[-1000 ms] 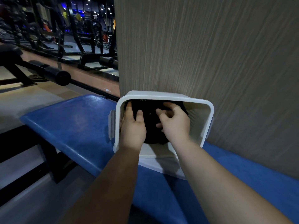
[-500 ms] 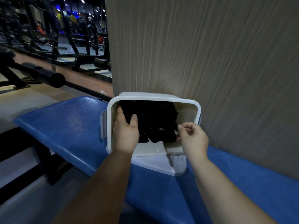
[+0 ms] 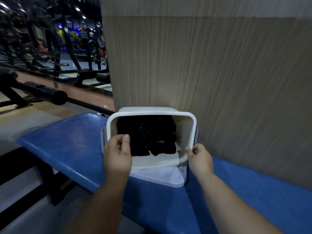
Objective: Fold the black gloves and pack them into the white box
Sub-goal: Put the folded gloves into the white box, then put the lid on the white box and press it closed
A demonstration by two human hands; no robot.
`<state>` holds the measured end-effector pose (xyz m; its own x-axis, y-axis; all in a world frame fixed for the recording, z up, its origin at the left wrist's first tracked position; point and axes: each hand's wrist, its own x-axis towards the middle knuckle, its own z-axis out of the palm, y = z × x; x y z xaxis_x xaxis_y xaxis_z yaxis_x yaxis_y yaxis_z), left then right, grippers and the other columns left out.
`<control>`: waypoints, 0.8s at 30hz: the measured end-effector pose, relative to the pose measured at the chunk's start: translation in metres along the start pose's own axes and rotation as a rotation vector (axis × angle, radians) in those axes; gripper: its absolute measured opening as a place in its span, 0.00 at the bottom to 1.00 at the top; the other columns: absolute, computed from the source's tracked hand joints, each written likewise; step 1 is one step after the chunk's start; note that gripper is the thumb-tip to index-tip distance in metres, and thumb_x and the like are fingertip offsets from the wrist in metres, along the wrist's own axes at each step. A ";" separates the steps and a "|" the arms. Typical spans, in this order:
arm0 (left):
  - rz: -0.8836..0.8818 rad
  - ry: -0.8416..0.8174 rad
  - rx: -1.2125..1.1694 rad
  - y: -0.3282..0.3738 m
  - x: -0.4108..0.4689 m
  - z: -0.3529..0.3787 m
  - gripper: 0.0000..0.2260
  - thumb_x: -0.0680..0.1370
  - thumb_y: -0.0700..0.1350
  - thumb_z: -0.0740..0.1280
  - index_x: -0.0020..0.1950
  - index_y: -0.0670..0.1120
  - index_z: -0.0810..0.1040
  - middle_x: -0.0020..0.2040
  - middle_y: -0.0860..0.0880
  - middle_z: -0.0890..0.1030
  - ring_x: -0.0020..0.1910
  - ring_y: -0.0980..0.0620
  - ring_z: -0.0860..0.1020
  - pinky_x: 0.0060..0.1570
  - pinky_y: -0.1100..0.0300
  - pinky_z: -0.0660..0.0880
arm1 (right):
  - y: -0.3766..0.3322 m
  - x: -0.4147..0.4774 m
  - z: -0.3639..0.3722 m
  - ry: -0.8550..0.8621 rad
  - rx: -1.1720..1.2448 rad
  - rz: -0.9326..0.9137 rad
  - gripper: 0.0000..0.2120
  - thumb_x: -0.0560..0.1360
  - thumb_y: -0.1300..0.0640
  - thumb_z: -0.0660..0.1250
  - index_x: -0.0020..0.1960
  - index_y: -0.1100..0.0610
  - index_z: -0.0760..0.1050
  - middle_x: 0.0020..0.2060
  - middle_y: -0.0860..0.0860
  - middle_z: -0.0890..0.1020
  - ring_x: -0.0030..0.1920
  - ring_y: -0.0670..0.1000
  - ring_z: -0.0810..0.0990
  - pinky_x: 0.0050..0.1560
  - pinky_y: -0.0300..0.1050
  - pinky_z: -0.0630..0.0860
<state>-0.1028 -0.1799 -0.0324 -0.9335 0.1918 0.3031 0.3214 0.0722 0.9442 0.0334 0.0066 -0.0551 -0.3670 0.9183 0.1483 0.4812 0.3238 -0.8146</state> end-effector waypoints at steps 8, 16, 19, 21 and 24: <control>-0.332 0.111 0.165 -0.025 0.007 -0.021 0.18 0.76 0.51 0.69 0.58 0.41 0.72 0.57 0.39 0.76 0.57 0.38 0.73 0.56 0.46 0.70 | -0.004 -0.009 -0.010 -0.060 -0.071 -0.030 0.13 0.80 0.49 0.60 0.41 0.55 0.64 0.34 0.51 0.75 0.34 0.50 0.72 0.30 0.45 0.64; -0.294 -0.111 0.152 -0.019 0.002 -0.013 0.14 0.81 0.45 0.60 0.65 0.42 0.69 0.59 0.39 0.76 0.52 0.39 0.74 0.49 0.53 0.68 | 0.004 -0.025 -0.042 -0.029 -0.019 -0.068 0.14 0.80 0.50 0.60 0.39 0.53 0.62 0.31 0.50 0.72 0.31 0.48 0.68 0.29 0.43 0.63; -0.247 -0.134 0.158 -0.008 -0.008 -0.008 0.15 0.81 0.46 0.59 0.67 0.43 0.68 0.59 0.39 0.76 0.53 0.39 0.74 0.49 0.51 0.70 | 0.012 -0.032 -0.059 -0.006 -0.004 -0.077 0.11 0.80 0.50 0.60 0.41 0.53 0.65 0.32 0.49 0.73 0.32 0.47 0.69 0.30 0.42 0.64; -0.210 -0.161 0.170 -0.001 -0.015 -0.004 0.14 0.81 0.46 0.58 0.66 0.43 0.69 0.57 0.40 0.77 0.49 0.40 0.75 0.43 0.53 0.69 | 0.018 -0.037 -0.072 0.021 0.014 -0.076 0.09 0.80 0.50 0.61 0.44 0.53 0.67 0.33 0.49 0.74 0.33 0.47 0.71 0.30 0.43 0.65; -0.136 -0.195 0.211 0.011 -0.027 0.004 0.10 0.81 0.46 0.58 0.61 0.45 0.71 0.47 0.43 0.80 0.44 0.43 0.75 0.41 0.52 0.70 | 0.026 -0.047 -0.095 0.072 0.035 -0.073 0.09 0.79 0.50 0.61 0.44 0.54 0.69 0.33 0.49 0.74 0.33 0.47 0.71 0.31 0.43 0.65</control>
<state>-0.0733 -0.1805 -0.0305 -0.9287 0.3486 0.1264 0.2407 0.3076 0.9206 0.1383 -0.0064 -0.0298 -0.3416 0.9069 0.2464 0.4269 0.3834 -0.8190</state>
